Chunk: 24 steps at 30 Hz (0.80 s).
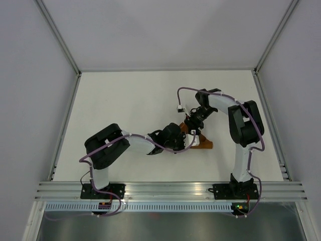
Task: Fold the napkin, place the utensils inside, and roll it up
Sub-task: Roll the napkin with the utensil
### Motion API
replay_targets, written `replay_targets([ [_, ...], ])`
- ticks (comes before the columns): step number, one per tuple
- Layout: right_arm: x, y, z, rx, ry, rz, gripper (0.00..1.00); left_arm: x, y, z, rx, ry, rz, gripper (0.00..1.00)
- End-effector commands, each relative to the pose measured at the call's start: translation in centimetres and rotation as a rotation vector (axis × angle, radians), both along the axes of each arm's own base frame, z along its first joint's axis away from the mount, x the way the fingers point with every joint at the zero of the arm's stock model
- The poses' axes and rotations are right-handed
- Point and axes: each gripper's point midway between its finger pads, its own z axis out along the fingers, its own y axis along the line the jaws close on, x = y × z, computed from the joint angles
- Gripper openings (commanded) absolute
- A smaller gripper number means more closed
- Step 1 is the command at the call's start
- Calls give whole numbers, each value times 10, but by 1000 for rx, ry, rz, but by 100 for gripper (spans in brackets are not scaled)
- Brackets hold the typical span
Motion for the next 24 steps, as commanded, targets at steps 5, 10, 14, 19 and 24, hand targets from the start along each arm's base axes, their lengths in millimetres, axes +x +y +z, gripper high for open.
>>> replay_targets([
  [5,79,-31,34,44,-258,-259,67,-48,23,-35,104,363,-60,2],
  [10,94,-65,66,124,-371,-409,67,-50,33,-41,141,498,-35,2],
  [14,65,-81,74,124,-486,-426,67,-47,32,-39,161,611,-8,2],
  [19,31,-84,98,133,-728,-367,69,-49,36,-49,222,735,33,2],
  [24,-9,-74,77,97,-881,-244,71,-44,31,-51,227,813,62,2],
])
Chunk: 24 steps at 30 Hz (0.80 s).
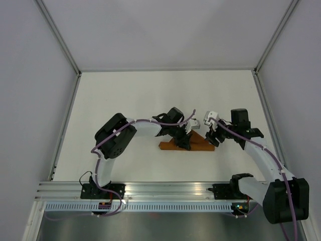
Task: Fold the napkin, place the utensils inside, and roll it up
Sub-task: Roll the napkin with the utensil
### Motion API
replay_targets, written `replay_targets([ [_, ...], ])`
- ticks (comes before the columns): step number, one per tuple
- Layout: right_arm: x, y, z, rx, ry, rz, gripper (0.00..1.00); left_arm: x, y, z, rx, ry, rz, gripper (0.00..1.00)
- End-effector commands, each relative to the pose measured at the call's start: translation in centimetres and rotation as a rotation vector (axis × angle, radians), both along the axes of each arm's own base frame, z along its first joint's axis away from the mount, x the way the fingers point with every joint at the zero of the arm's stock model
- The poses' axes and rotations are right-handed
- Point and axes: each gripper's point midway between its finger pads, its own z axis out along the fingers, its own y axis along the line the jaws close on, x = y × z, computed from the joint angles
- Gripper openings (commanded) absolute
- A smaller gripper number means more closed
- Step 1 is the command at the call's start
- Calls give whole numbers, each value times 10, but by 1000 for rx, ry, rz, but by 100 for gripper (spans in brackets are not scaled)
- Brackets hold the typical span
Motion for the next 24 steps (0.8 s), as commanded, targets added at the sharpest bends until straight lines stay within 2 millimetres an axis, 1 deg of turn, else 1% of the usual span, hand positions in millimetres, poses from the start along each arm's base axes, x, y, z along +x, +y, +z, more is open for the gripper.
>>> replay_targets([
  [1,-12,7,-20,-78,-130,73,72,-32,35,-49,219,226,44,2],
  [2,-17,13,-25,-110,-149,96,72,-32,36,-49,221,243,53,2],
  [3,-18,17,-24,-119,-182,110,73,-32,36,-50,222,252,56,2],
  [4,-25,19,-33,-130,-174,126,73,-31,35,-49,223,260,62,2],
  [6,-30,28,-39,-152,-190,164,73,-31,36,-52,233,277,67,2],
  [8,-38,35,-51,-170,-171,199,73,-31,35,-53,237,285,70,2],
  [9,-37,36,-53,-182,-178,201,73,-31,35,-54,238,287,71,2],
  [13,-43,45,-69,-223,-174,244,72,-30,36,-57,250,293,78,4],
  [15,-40,48,-72,-236,-188,244,72,-30,36,-57,252,294,81,5],
  [17,-43,53,-76,-252,-184,261,72,-30,36,-58,254,297,86,6],
  [19,-44,56,-78,-262,-184,273,71,-30,37,-59,258,296,89,9],
  [21,-44,58,-81,-273,-180,277,67,-29,37,-59,260,297,89,10],
  [22,-45,59,-82,-276,-180,284,65,-29,36,-59,258,297,89,11],
  [23,-44,58,-85,-289,-176,280,58,-29,37,-60,261,303,89,12],
  [24,-44,59,-85,-292,-173,280,56,-29,36,-61,260,306,88,13],
])
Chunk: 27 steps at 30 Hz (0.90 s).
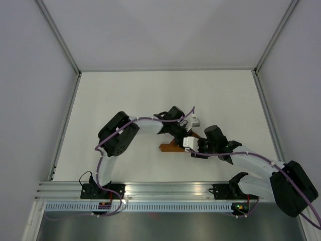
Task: Fold the napkin, place the utensils inside, and roll it up
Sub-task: Roll the napkin with the utensil
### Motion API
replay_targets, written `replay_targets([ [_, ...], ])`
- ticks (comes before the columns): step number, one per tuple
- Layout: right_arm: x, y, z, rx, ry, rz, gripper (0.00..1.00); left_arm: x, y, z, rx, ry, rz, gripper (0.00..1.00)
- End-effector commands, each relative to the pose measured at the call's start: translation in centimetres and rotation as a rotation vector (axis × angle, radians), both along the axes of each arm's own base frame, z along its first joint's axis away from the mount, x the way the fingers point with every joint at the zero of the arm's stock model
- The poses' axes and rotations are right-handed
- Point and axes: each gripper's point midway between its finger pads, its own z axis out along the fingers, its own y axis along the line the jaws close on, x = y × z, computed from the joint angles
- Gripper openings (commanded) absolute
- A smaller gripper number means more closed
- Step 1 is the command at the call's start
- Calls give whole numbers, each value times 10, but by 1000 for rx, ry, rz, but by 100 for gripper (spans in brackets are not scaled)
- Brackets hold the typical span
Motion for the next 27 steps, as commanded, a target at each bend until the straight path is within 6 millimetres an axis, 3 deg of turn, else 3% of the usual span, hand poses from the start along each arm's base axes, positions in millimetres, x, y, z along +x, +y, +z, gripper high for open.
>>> replay_targets([
  [1,12,2,3,-16,-46,-16,54,-20,38,-57,241,128,57,15],
  [5,11,-2,-4,-41,-35,-22,32,-16,33,-56,233,131,71,22],
  [11,7,-6,-7,-66,-14,-17,11,4,32,-39,161,102,150,27],
  [20,1,-2,-15,-91,63,21,3,33,38,14,-25,36,276,35],
  [22,1,-2,-16,-95,75,22,2,36,40,19,-58,26,288,38],
  [24,0,-1,-19,-103,92,33,1,36,41,24,-79,26,295,49],
  [27,-2,0,-21,-110,115,46,0,40,44,28,-106,17,314,46],
])
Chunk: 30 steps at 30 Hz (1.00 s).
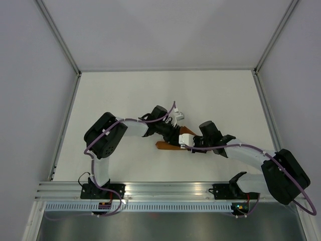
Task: Fold the napkin, place the utensils inside, and roll it up
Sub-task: Roll the napkin with the utensil
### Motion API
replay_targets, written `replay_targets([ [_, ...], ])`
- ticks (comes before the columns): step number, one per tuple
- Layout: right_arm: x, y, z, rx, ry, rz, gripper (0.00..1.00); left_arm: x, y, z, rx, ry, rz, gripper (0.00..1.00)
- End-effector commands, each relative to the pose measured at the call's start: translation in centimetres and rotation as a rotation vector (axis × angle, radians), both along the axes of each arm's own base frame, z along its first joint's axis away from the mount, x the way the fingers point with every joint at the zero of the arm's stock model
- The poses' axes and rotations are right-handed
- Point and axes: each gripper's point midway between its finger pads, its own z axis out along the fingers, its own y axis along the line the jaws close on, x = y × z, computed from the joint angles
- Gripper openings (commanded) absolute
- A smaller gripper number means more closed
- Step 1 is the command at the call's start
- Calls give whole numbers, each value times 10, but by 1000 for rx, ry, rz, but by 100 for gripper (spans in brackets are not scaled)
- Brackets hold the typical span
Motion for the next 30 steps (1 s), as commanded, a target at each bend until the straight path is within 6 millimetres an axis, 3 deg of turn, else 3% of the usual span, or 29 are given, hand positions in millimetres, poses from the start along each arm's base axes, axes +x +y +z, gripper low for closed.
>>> replay_targets([
  [1,-14,-13,-17,-78,97,7,0,21,1,20,-60,-61,86,46],
  [3,-13,-13,-16,-83,111,15,0,25,7,25,-75,-81,131,46],
  [5,-15,-15,-20,-96,144,15,0,43,15,35,-105,-138,209,46],
  [7,-13,-14,-21,-103,173,18,1,50,34,43,-148,-165,286,46],
  [9,-7,-11,-17,-94,186,23,0,65,51,56,-183,-201,375,47],
  [10,-7,-11,-18,-95,200,25,0,68,57,72,-219,-237,399,48],
  [13,-5,-11,-25,-109,278,29,0,72,72,90,-276,-311,469,50],
  [14,-8,-13,-27,-117,312,31,0,67,77,87,-277,-321,482,50],
  [16,-3,-11,-29,-115,356,36,1,66,80,113,-385,-420,499,52],
  [17,-6,-14,-30,-127,396,34,0,58,88,105,-387,-421,524,56],
  [18,3,-11,-26,-121,401,30,1,62,92,120,-442,-468,564,61],
  [23,-2,-17,-36,-147,574,30,0,42,104,126,-495,-577,586,62],
  [26,7,-14,-35,-127,647,39,0,38,109,134,-482,-704,603,64],
  [30,9,-18,-39,-132,750,23,1,25,85,122,-360,-823,533,66],
])
